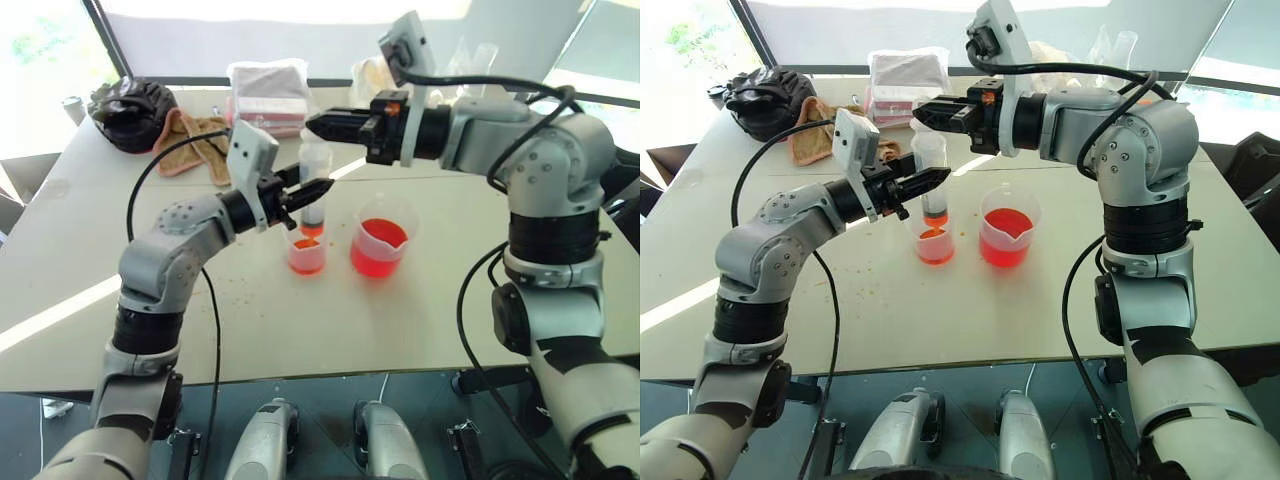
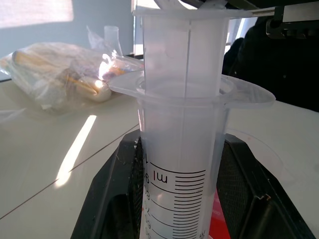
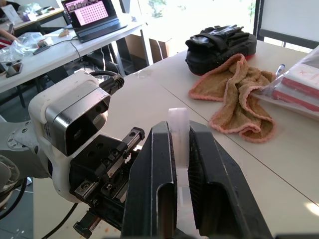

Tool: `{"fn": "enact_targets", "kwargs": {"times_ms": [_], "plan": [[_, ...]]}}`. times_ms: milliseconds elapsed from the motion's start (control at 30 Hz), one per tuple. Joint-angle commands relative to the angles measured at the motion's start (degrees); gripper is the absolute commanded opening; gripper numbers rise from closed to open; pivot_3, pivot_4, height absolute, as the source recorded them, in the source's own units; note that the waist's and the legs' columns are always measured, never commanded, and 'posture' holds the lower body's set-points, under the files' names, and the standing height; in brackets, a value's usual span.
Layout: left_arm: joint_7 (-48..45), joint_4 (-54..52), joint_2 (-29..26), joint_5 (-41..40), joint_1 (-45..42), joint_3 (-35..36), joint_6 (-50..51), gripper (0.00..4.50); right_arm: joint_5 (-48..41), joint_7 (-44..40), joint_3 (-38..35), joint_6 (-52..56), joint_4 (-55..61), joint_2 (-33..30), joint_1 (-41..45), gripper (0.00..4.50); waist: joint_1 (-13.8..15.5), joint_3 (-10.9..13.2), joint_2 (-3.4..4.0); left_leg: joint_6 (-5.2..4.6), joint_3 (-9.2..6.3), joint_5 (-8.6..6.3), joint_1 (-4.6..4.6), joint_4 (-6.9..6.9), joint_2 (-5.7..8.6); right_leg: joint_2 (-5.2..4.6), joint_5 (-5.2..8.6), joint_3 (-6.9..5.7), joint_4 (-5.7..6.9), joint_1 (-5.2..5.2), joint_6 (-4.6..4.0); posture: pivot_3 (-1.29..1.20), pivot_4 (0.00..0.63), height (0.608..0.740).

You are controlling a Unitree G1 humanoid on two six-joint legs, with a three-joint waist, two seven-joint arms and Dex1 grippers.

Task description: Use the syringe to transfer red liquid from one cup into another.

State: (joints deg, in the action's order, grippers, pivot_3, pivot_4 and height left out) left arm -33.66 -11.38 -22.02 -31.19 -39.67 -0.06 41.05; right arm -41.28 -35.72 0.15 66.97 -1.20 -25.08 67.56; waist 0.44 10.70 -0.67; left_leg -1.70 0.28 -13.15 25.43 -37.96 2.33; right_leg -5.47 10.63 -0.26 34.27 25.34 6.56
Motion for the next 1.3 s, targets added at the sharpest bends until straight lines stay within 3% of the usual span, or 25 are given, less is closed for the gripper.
{"fn": "enact_targets", "kwargs": {"times_ms": [33, 1000, 1100, 1300], "plan": [[1.5, -0.6, -0.3, 0.7, -2.7, 2.6, -2.3, 1.48, -2.6, -1.5, 2.0, 4.0, 3.6, 1.8, -0.9, 0.01, 0.0, 0.0, 0.0, 0.0, 0.0, 0.0, 0.0, 0.0, 0.0, 0.0, 0.0, 0.0, 0.0, 0.0, 0.0, 0.0, 0.15, 0.74], [0.7, -1.1, -3.9, 0.0, -3.0, 4.6, -1.9, 1.48, -2.3, -3.7, 2.8, 4.0, 8.3, 1.3, -4.8, 0.01, -0.2, 0.0, 0.01, 0.01, 0.0, -0.01, 0.01, 0.04, 0.0, -0.07, 0.01, 0.01, -0.01, 0.03, -0.02, 0.0, 0.15, 0.74], [0.8, -1.3, -3.7, 0.2, -2.9, 4.3, -2.0, 1.48, -2.3, -4.1, 2.4, 3.7, 7.8, 1.3, -4.6, 1.28, -0.3, 0.0, 0.01, 0.01, 0.0, -0.01, 0.0, 0.05, 0.0, -0.06, 0.01, 0.01, -0.01, 0.03, -0.02, 0.0, 0.15, 0.74], [1.0, -1.2, -3.4, 0.5, -2.7, 4.1, -2.2, 1.48, -1.2, -5.2, 2.3, 3.2, 6.5, 0.3, -3.6, 4.38, -0.2, 0.0, 0.01, 0.01, 0.0, -0.01, 0.01, 0.05, 0.0, -0.06, 0.01, 0.01, -0.02, 0.04, -0.02, 0.0, 0.15, 0.74]]}}
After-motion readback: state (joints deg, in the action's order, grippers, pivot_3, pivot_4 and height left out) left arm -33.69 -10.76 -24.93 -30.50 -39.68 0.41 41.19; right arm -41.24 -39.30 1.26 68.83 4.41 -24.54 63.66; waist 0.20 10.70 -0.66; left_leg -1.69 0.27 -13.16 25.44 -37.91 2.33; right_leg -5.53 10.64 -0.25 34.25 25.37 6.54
